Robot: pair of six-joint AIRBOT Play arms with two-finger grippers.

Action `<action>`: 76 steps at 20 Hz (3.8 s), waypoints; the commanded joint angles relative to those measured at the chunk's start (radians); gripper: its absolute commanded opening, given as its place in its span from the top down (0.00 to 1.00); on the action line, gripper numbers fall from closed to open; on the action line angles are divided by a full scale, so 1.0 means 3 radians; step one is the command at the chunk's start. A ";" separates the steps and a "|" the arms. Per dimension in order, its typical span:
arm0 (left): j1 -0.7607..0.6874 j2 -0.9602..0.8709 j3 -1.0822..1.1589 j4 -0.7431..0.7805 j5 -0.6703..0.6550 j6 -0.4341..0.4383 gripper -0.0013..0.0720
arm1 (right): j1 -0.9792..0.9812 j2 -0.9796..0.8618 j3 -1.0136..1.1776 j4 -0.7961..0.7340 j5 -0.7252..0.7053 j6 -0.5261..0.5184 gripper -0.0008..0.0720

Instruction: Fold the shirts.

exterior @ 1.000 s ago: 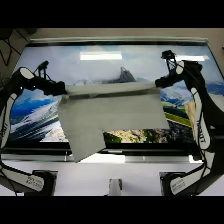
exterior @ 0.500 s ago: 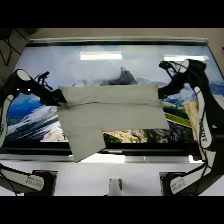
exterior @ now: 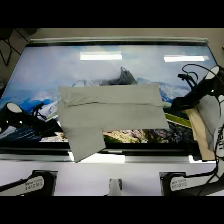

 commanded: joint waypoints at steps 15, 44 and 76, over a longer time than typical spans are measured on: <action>-0.0558 0.0137 -0.0744 -0.0643 0.0959 0.0023 0.85 | -0.0043 0.0022 -0.0553 -0.0113 -0.0245 -0.0055 0.22; -0.0285 0.0229 0.1110 -0.0258 0.0804 0.0089 0.93 | 0.0360 -0.0047 0.0370 0.0270 -0.1265 -0.0113 0.95; -0.0715 -0.0941 0.3058 -0.0830 0.0343 -0.0083 0.17 | 0.0646 -0.1144 0.0594 0.0876 -0.1598 0.0815 0.94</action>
